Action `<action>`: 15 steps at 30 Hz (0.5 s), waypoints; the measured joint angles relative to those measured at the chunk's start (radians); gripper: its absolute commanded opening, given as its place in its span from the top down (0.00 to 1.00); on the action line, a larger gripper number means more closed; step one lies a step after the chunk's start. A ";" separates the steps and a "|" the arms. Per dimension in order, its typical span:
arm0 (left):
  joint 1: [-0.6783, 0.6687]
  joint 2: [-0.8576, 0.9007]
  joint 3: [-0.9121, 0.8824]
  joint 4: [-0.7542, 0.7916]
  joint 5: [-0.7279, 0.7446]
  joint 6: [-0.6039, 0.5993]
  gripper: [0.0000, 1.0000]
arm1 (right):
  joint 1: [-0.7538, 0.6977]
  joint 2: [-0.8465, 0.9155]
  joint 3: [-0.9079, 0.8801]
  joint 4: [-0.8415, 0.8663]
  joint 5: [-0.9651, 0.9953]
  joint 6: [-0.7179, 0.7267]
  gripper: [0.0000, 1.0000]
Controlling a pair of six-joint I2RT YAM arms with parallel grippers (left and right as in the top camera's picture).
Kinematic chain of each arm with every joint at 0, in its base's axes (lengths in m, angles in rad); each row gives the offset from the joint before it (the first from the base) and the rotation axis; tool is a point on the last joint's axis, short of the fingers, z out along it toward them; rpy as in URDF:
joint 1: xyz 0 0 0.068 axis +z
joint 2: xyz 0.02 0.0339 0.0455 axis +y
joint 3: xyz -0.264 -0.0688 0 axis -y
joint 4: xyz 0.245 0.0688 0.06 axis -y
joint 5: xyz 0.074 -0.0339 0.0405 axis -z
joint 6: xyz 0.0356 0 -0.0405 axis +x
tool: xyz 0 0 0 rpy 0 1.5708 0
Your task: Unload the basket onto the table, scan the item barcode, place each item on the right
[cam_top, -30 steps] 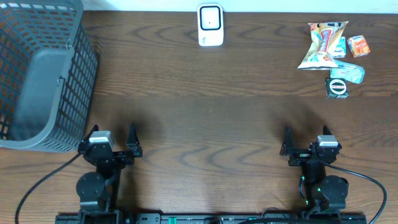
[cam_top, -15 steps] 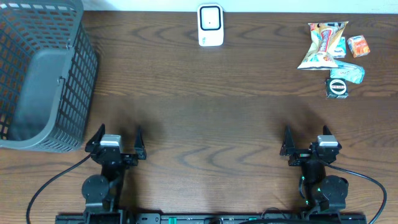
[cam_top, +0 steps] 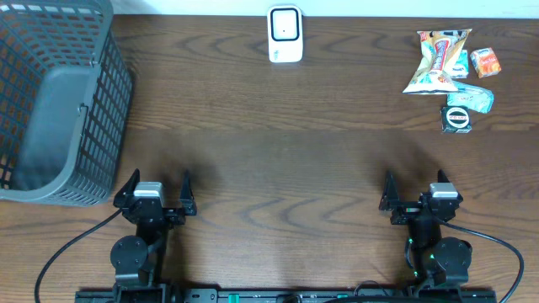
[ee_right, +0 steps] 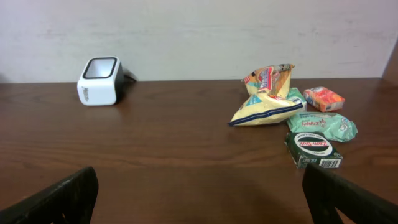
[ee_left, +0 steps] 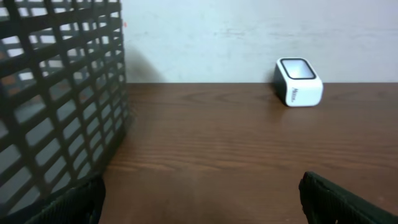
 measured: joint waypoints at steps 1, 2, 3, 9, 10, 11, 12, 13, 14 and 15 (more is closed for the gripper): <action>0.000 0.000 0.001 -0.002 -0.006 -0.008 0.02 | 0.000 0.000 0.000 0.000 0.000 0.000 0.01; 0.000 0.000 0.002 -0.004 -0.013 -0.016 0.02 | 0.000 0.000 0.000 0.000 0.000 0.000 0.01; 0.000 0.000 0.002 -0.005 -0.019 -0.022 0.02 | 0.000 0.000 0.000 0.000 0.000 0.000 0.01; 0.000 0.000 0.004 -0.009 -0.037 -0.034 0.03 | 0.000 0.000 0.000 0.000 0.000 0.000 0.01; 0.000 0.000 0.004 -0.009 -0.038 -0.035 0.03 | 0.000 0.000 0.000 0.000 0.000 0.000 0.01; 0.000 0.000 0.005 -0.010 -0.041 -0.037 0.03 | 0.000 0.000 0.000 0.000 0.000 0.000 0.01; 0.000 0.000 0.005 -0.011 -0.042 -0.040 0.02 | 0.000 0.000 0.000 0.000 0.000 0.000 0.01; 0.000 0.000 0.005 -0.011 -0.045 -0.044 0.02 | 0.000 0.000 0.000 0.000 0.000 0.000 0.01; 0.000 0.000 0.005 -0.011 -0.047 -0.044 0.02 | 0.000 0.000 0.000 0.000 0.000 0.000 0.01; 0.000 0.000 0.005 -0.012 -0.048 -0.044 0.02 | 0.000 0.000 0.000 0.000 0.000 0.000 0.01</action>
